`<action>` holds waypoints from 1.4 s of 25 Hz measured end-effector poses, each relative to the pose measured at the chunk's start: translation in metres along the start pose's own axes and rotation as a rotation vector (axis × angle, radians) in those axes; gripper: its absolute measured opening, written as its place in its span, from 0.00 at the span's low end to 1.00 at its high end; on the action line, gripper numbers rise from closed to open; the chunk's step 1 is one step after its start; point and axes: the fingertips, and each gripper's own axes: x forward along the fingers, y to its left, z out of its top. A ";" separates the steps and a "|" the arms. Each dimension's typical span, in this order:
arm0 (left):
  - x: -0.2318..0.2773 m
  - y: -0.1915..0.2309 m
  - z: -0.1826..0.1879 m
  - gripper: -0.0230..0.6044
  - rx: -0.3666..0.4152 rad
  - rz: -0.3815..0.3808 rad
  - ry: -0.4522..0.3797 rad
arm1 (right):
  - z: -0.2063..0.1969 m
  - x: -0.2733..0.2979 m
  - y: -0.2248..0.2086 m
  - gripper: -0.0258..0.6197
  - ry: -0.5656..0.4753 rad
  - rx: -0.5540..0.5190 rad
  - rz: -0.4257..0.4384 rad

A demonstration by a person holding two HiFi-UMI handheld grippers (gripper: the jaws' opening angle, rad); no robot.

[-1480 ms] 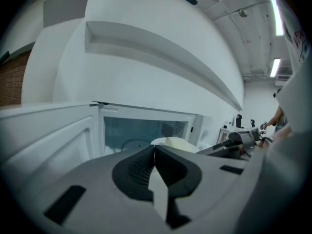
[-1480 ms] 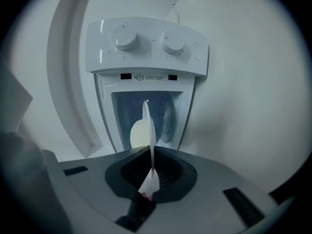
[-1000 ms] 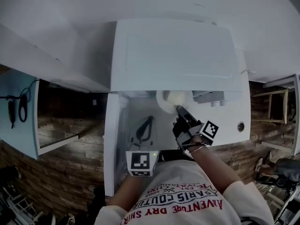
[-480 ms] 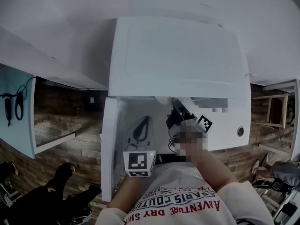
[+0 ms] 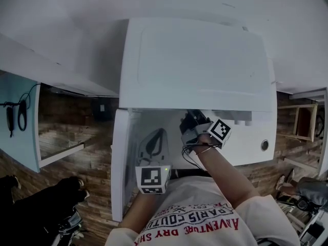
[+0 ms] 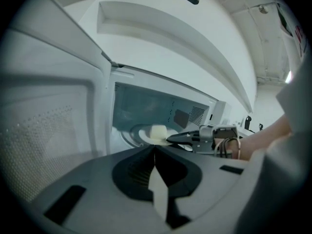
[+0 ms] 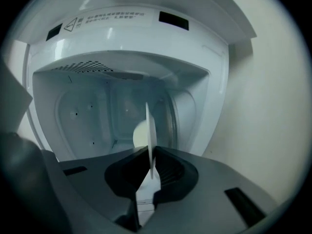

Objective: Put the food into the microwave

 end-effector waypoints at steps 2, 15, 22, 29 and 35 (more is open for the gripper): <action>0.001 0.000 0.002 0.05 0.000 0.002 -0.001 | 0.001 0.003 0.004 0.10 -0.003 -0.004 -0.007; 0.002 -0.005 0.001 0.05 0.003 -0.029 0.012 | -0.006 0.014 0.009 0.10 0.082 -0.147 -0.125; 0.004 -0.005 -0.005 0.05 0.015 -0.039 0.019 | -0.012 0.012 0.020 0.30 0.199 -0.448 -0.135; 0.004 -0.009 -0.004 0.05 0.016 -0.064 0.019 | -0.031 0.010 0.020 0.41 0.420 -0.982 -0.193; 0.003 -0.006 -0.007 0.05 0.008 -0.056 0.026 | -0.037 0.001 0.005 0.40 0.590 -1.201 -0.310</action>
